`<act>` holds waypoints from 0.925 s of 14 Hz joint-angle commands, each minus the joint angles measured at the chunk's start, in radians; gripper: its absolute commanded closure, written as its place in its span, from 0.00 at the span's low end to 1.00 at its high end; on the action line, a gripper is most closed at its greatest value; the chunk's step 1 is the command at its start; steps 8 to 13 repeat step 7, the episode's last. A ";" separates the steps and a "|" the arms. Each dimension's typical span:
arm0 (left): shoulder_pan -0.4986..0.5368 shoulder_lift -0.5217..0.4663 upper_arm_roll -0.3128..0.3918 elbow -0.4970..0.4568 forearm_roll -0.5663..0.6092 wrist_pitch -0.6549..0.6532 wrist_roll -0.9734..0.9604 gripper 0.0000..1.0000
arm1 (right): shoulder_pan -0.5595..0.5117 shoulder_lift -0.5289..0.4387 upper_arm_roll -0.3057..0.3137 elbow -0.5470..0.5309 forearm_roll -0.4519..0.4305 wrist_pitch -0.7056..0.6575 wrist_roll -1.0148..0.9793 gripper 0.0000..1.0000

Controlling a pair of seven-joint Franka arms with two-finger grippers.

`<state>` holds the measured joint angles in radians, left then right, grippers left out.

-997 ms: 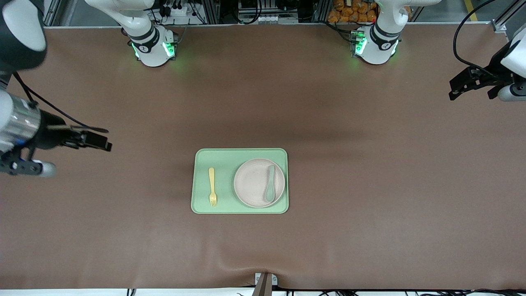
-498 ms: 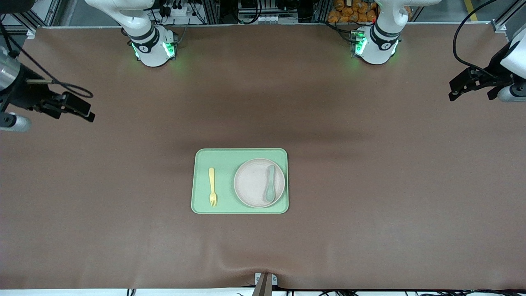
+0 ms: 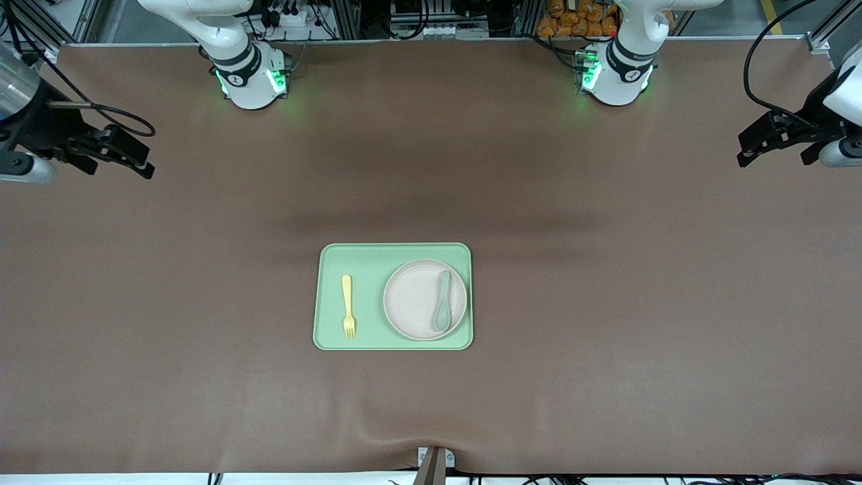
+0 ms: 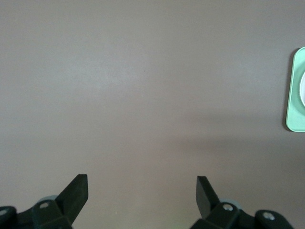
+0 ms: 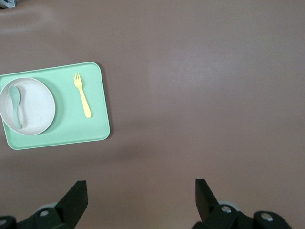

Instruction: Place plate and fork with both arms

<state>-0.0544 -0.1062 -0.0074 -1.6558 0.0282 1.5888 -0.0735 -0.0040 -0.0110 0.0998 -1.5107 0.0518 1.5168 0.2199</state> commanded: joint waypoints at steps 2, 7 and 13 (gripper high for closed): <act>0.001 -0.010 0.003 0.008 -0.002 0.002 0.004 0.00 | 0.009 0.040 0.011 0.070 -0.049 -0.043 -0.016 0.00; 0.011 -0.010 0.006 0.008 -0.034 -0.007 0.014 0.00 | 0.007 0.036 0.006 0.070 -0.058 -0.041 -0.091 0.00; 0.011 -0.010 0.006 0.008 -0.034 -0.007 0.014 0.00 | 0.007 0.036 0.006 0.070 -0.058 -0.041 -0.091 0.00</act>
